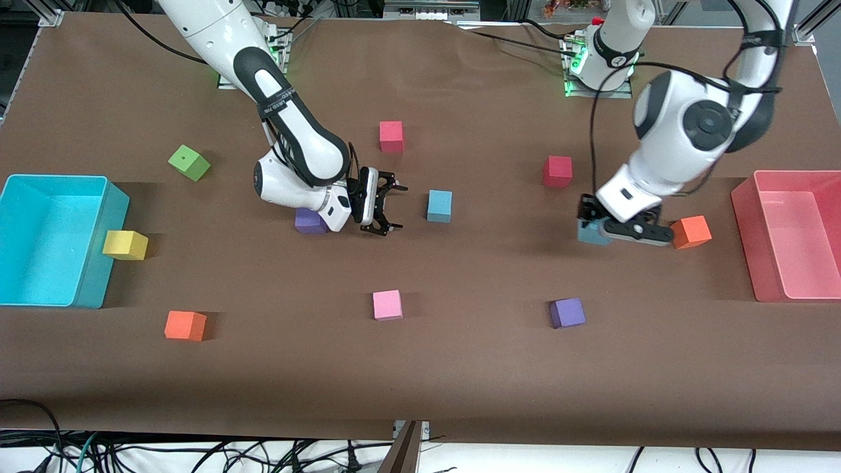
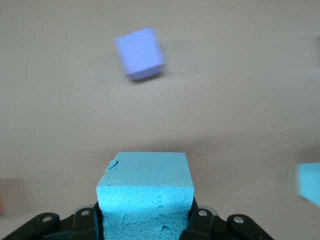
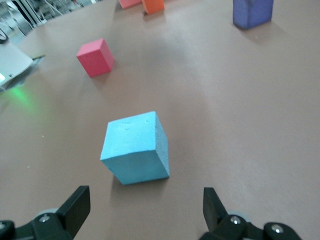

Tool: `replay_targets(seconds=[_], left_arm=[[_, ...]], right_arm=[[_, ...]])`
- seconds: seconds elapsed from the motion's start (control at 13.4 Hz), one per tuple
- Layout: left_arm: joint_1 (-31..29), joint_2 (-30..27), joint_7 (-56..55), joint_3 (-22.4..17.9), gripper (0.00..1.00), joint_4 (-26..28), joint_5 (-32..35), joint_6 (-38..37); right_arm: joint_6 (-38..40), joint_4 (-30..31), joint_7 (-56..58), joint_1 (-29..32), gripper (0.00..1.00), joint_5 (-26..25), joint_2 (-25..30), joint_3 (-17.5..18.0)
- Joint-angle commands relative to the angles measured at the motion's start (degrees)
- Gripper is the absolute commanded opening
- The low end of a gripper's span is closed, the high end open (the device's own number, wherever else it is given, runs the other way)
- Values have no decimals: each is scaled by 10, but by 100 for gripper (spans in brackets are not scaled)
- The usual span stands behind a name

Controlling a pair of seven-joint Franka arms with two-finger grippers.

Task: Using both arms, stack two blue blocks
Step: 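Carry the cube with the left gripper and lower it onto the placed cube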

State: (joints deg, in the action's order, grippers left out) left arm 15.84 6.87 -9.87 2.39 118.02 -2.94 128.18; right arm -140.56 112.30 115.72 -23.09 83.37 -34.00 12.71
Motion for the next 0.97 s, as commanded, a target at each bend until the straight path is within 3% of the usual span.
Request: replay_targets(seconds=[0.0, 0.15, 0.45, 0.75, 0.9], left_arm=[[48, 10, -112, 25, 0, -26, -14, -14], [91, 30, -225, 46, 0, -33, -15, -8], [192, 131, -332, 47, 0, -127, -13, -7], [240, 199, -394, 29, 0, -152, -11, 37], [252, 205, -400, 18, 0, -152, -11, 48]], right_arm=[[17, 5, 53, 5, 100, 47, -1, 5], [17, 5, 54, 7, 100, 47, -1, 4], [17, 7, 61, 9, 100, 47, -2, 3], [17, 7, 61, 9, 100, 47, -2, 3], [17, 8, 61, 9, 100, 47, -2, 3]])
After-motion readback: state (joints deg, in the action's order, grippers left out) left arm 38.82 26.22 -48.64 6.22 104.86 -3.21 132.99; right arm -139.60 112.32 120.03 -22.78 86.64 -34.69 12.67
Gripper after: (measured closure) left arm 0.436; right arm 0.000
